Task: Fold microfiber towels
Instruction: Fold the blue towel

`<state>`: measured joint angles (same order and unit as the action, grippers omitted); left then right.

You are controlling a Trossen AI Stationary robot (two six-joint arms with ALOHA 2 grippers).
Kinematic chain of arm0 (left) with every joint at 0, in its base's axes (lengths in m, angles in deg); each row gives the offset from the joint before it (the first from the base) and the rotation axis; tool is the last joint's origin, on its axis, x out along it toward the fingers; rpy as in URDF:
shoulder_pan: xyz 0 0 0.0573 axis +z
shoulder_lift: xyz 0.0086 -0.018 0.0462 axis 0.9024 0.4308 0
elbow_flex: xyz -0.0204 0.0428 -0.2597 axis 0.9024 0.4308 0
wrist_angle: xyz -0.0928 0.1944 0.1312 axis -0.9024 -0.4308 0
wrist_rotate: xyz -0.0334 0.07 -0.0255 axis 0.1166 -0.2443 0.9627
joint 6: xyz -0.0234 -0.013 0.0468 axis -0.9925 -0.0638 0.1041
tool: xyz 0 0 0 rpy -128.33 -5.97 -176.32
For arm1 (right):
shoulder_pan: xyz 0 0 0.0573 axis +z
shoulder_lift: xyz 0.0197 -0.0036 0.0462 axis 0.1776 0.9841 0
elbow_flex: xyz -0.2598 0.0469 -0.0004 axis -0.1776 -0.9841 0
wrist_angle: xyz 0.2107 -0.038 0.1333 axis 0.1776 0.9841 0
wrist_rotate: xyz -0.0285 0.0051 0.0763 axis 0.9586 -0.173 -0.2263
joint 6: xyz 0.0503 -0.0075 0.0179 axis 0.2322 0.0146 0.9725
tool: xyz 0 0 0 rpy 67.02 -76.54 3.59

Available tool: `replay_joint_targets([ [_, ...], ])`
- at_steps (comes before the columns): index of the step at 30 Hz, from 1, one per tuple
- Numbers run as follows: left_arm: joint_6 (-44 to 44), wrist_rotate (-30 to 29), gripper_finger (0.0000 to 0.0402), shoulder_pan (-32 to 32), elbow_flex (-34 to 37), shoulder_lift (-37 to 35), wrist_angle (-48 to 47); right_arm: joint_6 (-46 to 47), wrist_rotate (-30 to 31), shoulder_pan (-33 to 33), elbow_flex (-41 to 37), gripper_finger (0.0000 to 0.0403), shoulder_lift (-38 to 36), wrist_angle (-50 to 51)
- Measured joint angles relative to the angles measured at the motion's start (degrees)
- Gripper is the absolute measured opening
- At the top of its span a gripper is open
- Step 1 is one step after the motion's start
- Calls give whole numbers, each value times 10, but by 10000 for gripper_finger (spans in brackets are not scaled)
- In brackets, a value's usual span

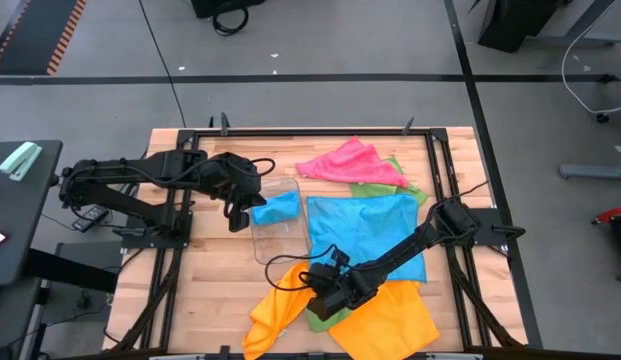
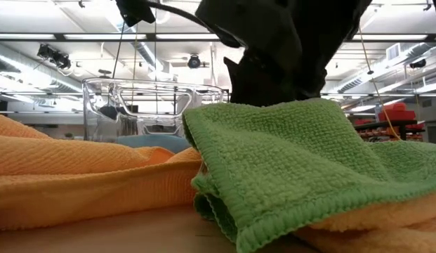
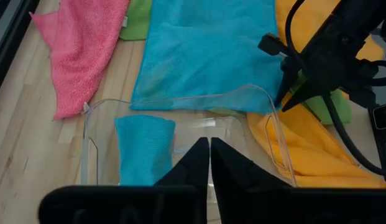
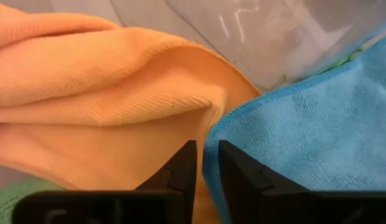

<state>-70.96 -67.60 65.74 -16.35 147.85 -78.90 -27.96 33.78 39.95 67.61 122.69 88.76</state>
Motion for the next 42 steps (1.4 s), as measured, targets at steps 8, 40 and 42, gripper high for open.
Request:
replay_joint_targets([
  [8, -1, 0, 9, 0, 0, 0, 0, 15, -3, -3, -8, 60, 0, -12],
  [40, 0, 0, 11, 0, 0, 0, 0, 54, -20, 2, 88, 39, 0, 103],
  [42, 0, 0, 9, 0, 0, 0, 0, 53, -19, 2, 97, 40, 0, 109],
])
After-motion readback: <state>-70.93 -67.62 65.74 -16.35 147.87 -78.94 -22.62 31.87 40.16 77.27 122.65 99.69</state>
